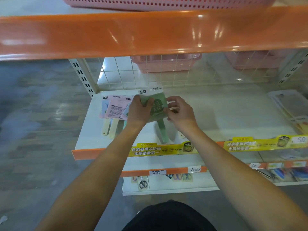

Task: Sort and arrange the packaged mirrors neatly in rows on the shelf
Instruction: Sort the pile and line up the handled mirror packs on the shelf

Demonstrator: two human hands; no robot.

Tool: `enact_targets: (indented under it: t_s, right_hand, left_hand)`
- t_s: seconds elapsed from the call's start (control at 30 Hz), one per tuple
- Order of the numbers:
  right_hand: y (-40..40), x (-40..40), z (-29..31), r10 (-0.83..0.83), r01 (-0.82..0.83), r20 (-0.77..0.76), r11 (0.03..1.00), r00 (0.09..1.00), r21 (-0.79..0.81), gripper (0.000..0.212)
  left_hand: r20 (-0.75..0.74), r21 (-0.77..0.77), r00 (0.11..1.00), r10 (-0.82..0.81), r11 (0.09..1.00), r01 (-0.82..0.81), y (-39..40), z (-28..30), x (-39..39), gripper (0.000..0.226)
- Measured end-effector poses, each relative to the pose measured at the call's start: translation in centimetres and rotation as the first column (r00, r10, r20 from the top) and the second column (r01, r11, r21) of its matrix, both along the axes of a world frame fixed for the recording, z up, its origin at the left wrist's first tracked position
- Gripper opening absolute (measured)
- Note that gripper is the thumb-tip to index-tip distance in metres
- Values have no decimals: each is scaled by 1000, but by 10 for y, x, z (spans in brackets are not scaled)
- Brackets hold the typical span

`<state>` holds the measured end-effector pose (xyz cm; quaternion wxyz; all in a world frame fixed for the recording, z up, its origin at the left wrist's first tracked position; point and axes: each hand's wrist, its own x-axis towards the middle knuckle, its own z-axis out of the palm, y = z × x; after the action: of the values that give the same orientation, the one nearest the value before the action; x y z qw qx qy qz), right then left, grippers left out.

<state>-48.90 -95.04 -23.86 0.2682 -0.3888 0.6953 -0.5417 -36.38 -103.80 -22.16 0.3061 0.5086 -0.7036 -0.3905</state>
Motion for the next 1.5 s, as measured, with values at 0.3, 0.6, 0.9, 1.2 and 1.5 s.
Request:
enact_targets:
  t_s: [0.3, 0.6, 0.9, 1.2, 1.5]
  right_hand:
    - [2, -4, -4, -90, 91, -27, 996, 996, 26, 25]
    - [-2, 12, -14, 15, 36, -376, 991, 927, 128, 69]
    - [-3, 19, -22, 8, 91, -550, 984, 835, 152, 79]
    - [-6, 20, -24, 9, 127, -612, 976, 791, 178, 91]
    - [-8, 24, -25, -40, 195, -630, 964, 776, 179, 87]
  left_hand:
    - [55, -67, 997, -60, 996, 64, -1, -4, 4, 27]
    - [45, -116, 997, -56, 991, 60, -7, -9, 0, 21]
    - [61, -128, 995, -80, 988, 87, -5, -10, 2, 22]
    - [82, -133, 992, -95, 985, 105, -5, -11, 1, 20]
    - [270, -271, 955, -122, 942, 197, -5, -15, 1, 38]
